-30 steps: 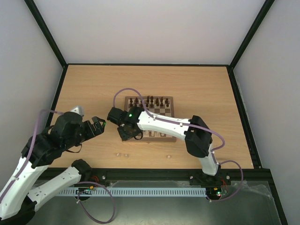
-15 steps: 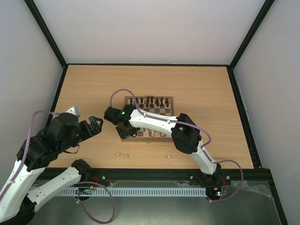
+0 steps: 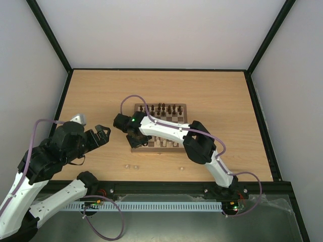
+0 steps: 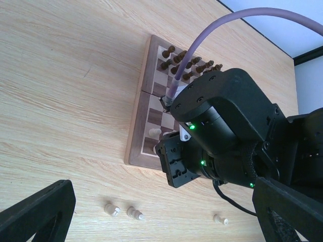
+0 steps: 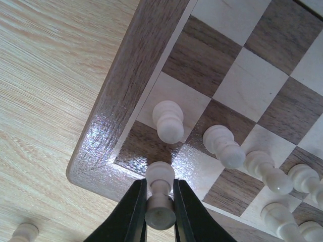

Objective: Set up the chess pieces on the board
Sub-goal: Place the chess piece on the chessboard.

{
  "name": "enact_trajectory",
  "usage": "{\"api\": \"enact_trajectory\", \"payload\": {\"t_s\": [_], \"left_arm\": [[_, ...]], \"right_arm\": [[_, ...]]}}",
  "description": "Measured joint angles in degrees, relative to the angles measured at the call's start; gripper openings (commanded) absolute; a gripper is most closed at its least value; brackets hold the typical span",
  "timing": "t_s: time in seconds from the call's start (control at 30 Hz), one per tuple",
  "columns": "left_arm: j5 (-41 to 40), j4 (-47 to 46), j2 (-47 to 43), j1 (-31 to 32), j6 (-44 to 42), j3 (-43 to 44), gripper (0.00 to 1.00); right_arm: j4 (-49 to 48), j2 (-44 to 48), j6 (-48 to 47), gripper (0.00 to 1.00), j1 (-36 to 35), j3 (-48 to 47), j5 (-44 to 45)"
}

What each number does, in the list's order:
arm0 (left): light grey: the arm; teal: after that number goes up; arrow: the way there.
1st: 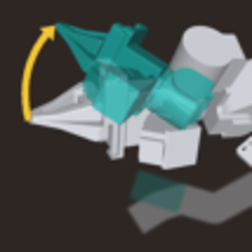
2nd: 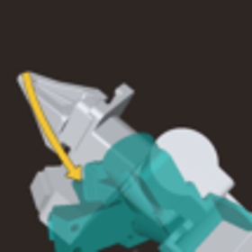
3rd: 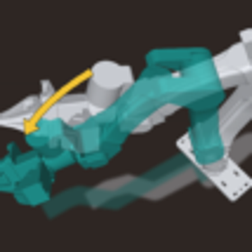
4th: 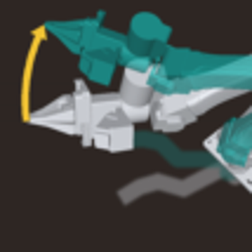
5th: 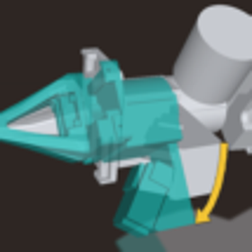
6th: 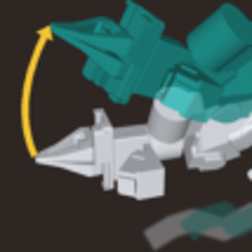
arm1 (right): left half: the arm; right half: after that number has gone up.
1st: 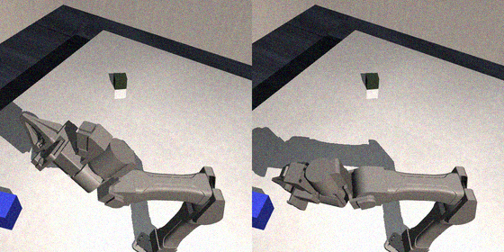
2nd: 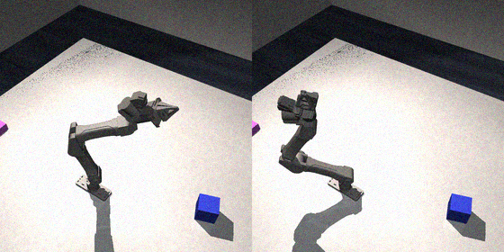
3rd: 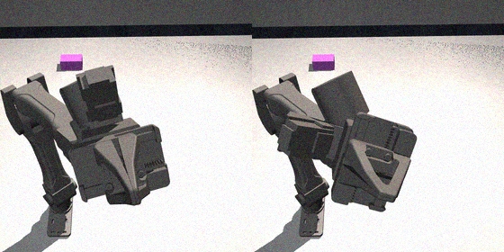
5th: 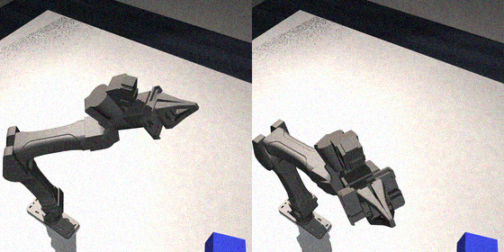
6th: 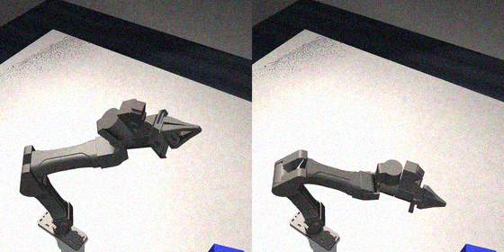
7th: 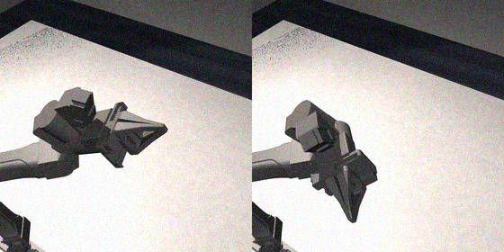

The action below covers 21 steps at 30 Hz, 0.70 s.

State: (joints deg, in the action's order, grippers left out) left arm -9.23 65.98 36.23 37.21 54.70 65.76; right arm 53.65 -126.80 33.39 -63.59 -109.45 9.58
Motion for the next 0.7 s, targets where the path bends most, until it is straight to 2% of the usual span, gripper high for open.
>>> {"api": "enact_trajectory", "payload": {"t_s": [0.7], "left_arm": [[-0.5, 0.0, -0.1, 0.0, 0.0, 0.0, 0.99]], "right_arm": [[-1.1, -1.2, -0.5, 0.16, 0.0, 0.0, -0.8]]}}
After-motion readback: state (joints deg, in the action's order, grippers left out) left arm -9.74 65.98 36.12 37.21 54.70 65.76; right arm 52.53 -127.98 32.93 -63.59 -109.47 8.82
